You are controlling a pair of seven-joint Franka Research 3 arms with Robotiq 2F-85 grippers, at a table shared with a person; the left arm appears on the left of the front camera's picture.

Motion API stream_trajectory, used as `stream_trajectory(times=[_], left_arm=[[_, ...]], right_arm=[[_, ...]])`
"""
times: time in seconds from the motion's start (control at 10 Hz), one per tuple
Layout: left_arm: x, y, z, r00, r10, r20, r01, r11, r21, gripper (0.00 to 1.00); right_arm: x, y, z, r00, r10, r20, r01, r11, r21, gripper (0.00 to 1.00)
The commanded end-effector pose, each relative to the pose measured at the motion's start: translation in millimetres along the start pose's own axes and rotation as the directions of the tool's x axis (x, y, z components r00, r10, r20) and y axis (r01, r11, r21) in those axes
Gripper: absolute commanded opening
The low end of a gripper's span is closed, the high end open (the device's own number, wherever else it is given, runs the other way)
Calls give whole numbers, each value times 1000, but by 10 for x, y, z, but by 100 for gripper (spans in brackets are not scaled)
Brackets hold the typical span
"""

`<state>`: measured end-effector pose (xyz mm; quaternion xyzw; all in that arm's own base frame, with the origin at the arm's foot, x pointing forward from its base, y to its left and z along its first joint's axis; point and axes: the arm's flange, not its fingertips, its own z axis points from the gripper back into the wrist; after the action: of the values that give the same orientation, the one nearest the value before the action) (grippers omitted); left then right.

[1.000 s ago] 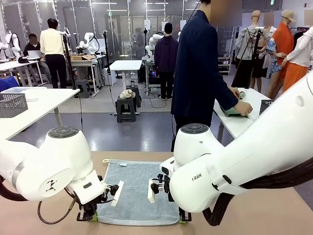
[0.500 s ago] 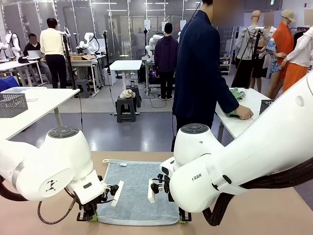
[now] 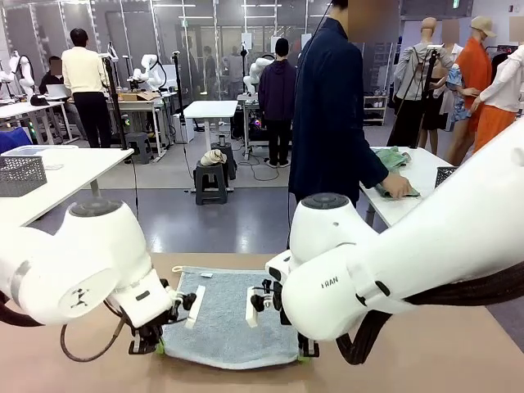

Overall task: Fold the towels and place them in the basket.
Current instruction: When a person lays out a Towel with hook on the table, fold it in half twice.

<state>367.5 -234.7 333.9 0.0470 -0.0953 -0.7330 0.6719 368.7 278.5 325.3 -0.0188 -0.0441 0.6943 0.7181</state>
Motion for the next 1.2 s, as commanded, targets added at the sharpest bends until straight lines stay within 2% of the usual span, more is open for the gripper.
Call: stream_trajectory(times=[0.0,0.4,0.7,0.8,1.1], left_arm=[[-64,93,324,1000,-3,27,2,1000,18,3],[-9,260,713,999,-12,29,11,999,45,3],[-39,252,737,999,-7,36,5,999,35,3],[24,266,709,1000,8,26,-10,998,66,3],[24,266,709,1000,8,26,-10,998,66,3]], right_arm=[[-11,-119,298,999,47,-3,-47,999,-23,4],[99,-246,723,998,57,-23,-58,996,-74,4],[112,-247,721,998,47,-31,-49,996,-73,4],[142,-231,743,999,46,-2,-46,996,-71,4],[142,-231,743,999,46,-2,-46,996,-71,4]])
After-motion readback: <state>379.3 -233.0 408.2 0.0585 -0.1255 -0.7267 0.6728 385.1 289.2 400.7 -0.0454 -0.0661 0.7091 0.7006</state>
